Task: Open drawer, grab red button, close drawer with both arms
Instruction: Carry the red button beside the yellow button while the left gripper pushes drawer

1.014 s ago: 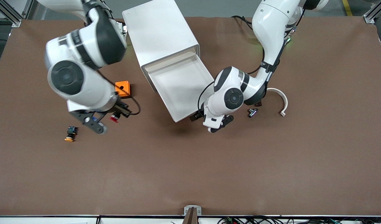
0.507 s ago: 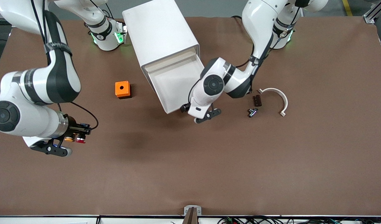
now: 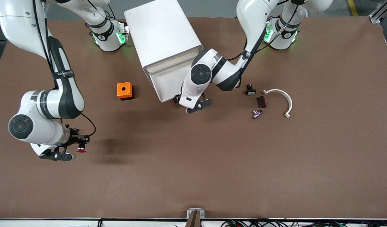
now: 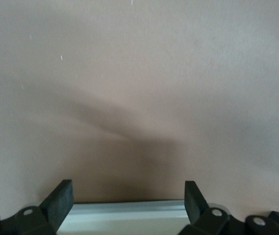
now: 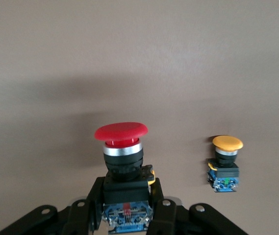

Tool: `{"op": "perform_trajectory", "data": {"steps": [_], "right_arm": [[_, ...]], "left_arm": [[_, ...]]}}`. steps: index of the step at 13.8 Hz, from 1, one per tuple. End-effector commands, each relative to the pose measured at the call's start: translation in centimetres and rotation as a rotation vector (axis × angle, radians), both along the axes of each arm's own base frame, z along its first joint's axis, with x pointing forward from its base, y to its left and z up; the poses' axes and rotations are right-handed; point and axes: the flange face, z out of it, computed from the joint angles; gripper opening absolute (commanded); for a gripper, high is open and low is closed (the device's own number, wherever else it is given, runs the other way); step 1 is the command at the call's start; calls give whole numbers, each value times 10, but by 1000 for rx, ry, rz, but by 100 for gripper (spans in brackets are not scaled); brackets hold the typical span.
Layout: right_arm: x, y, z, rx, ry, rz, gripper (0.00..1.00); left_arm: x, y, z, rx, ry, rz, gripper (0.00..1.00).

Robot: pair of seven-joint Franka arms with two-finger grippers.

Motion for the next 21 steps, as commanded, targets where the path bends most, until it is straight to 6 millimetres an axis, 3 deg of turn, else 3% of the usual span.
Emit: {"op": "perform_trajectory", "data": {"steps": [1,5,7,12,14,16,19,21], "right_arm": [[-16,-9,-10,-4,11,8,28],[-28,-32,-35,-1,-5,-17,29],[-35,-33,-53,4,-53,0,29],[-44,-30,-86,-4,-61,23,29],[-45,-31,-92,-8,-51,28,29],[-46,-33,-95,-8,-47,23,30],[-46,-33,-98,-8,-44,23,33],[-46,-34,-98,-9,-44,20,38]], "left_arm": [[-28,-19,9,10,23,9,100],[-71,-48,7,26,37,-7,100],[-86,-57,6,35,42,-14,100],[-95,-63,6,39,32,-33,100],[-76,-52,16,38,12,-11,100],[-24,-19,35,26,-20,67,100],[53,45,73,73,-163,137,100],[100,102,98,113,-232,196,100]]}}
